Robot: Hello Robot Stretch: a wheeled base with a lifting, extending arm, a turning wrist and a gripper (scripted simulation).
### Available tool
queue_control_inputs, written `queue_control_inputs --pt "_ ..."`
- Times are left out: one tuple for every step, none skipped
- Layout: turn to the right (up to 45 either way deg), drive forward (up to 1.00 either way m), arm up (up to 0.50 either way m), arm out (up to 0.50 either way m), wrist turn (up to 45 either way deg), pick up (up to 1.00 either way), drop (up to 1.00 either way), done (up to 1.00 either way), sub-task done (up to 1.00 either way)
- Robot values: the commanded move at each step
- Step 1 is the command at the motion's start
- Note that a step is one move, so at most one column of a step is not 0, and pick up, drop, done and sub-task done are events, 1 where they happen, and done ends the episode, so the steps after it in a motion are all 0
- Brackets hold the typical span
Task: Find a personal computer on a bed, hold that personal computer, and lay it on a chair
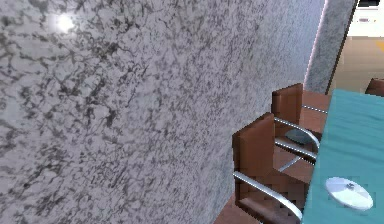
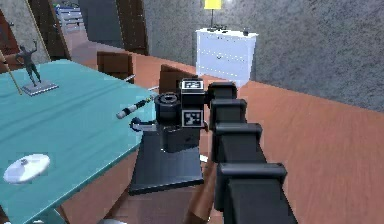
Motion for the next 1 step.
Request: queue_control_inputs --pt "0.0 0.00 -0.28 0.00 0.0 0.00 0.00 0.00 0.00"
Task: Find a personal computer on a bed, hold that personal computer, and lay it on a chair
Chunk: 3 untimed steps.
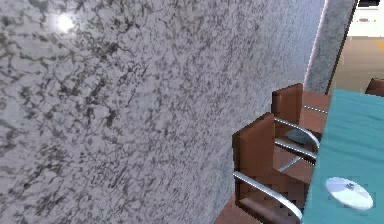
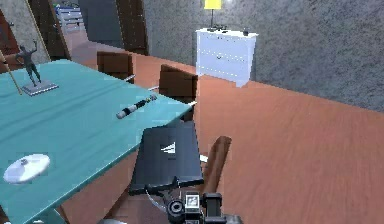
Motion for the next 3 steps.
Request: queue_control_inputs --pt "0.0 0.00 0.00 0.00 0.0 1.00 0.00 0.00 0.00" --pt "0.0 0.00 0.10 0.00 0.0 0.00 0.00 0.00 0.00" --pt "0.0 0.00 0.18 0.00 0.0 0.00 0.00 0.00 0.00"
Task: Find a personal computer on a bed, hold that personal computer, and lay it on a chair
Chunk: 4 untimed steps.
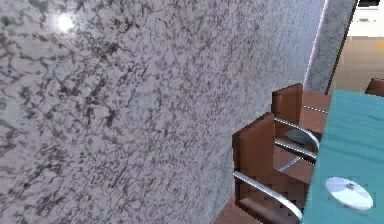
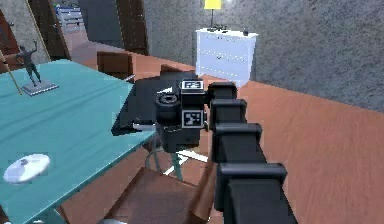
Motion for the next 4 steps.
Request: queue_control_inputs --pt "0.0 0.00 0.00 0.00 -45.0 0.00 0.00 0.00 0.00" --pt "0.0 0.00 0.00 0.00 -45.0 0.00 0.00 0.00 0.00" --pt "0.0 0.00 0.00 0.00 -18.0 0.00 0.00 0.00 0.00" --pt "0.0 0.00 0.00 -0.16 0.0 0.00 0.00 0.00 0.00"
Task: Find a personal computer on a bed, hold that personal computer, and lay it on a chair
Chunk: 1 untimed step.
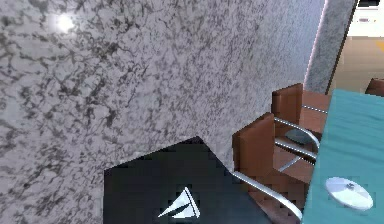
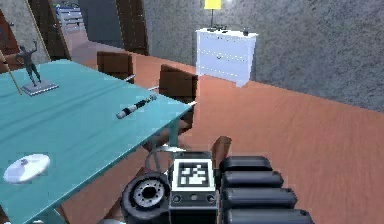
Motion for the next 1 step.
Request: queue_control_inputs --pt "45.0 0.00 0.00 0.00 0.0 0.00 0.00 0.00 0.00"
